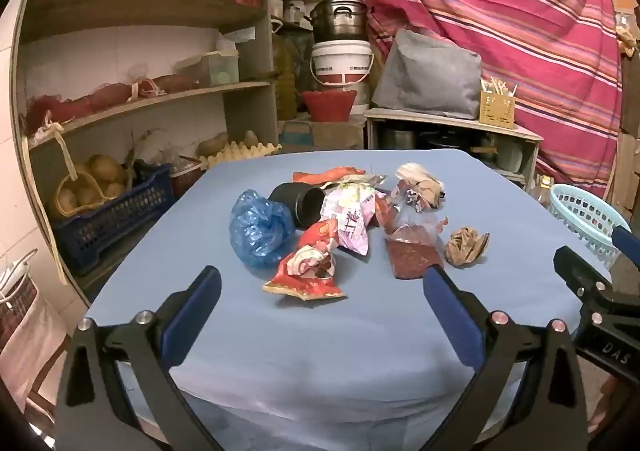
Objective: Collect trash
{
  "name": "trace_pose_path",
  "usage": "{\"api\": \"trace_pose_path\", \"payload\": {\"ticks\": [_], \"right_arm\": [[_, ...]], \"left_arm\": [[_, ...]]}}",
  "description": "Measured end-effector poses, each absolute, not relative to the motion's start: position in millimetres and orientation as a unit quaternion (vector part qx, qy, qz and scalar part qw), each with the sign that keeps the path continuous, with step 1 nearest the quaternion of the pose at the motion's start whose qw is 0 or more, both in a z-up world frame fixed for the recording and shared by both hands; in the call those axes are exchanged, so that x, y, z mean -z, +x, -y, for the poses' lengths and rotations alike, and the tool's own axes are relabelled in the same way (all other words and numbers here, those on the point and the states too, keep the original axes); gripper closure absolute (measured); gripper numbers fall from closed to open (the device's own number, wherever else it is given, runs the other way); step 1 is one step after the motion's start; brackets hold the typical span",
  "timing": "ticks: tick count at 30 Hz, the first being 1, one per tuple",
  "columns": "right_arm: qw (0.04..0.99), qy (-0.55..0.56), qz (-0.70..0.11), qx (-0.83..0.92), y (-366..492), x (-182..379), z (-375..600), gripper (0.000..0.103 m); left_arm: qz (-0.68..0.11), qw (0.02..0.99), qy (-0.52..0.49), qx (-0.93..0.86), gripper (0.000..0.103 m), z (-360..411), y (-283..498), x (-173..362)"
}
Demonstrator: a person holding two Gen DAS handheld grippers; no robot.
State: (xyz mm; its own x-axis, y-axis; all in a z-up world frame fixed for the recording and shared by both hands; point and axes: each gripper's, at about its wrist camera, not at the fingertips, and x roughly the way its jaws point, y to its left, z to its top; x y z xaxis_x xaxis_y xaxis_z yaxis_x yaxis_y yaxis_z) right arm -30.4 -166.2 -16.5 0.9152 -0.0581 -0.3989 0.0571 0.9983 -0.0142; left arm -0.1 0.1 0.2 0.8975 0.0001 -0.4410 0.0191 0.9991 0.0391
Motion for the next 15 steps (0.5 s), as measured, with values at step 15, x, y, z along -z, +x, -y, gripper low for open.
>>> {"api": "trace_pose_path", "payload": {"ticks": [15], "right_arm": [[0.98, -0.002, -0.198, 0.032, -31.7, 15.2, 164.6, 0.004]], "left_arm": [[-0.219, 0.975, 0.019, 0.01, 0.004, -4.5, -4.1, -7.5]]}}
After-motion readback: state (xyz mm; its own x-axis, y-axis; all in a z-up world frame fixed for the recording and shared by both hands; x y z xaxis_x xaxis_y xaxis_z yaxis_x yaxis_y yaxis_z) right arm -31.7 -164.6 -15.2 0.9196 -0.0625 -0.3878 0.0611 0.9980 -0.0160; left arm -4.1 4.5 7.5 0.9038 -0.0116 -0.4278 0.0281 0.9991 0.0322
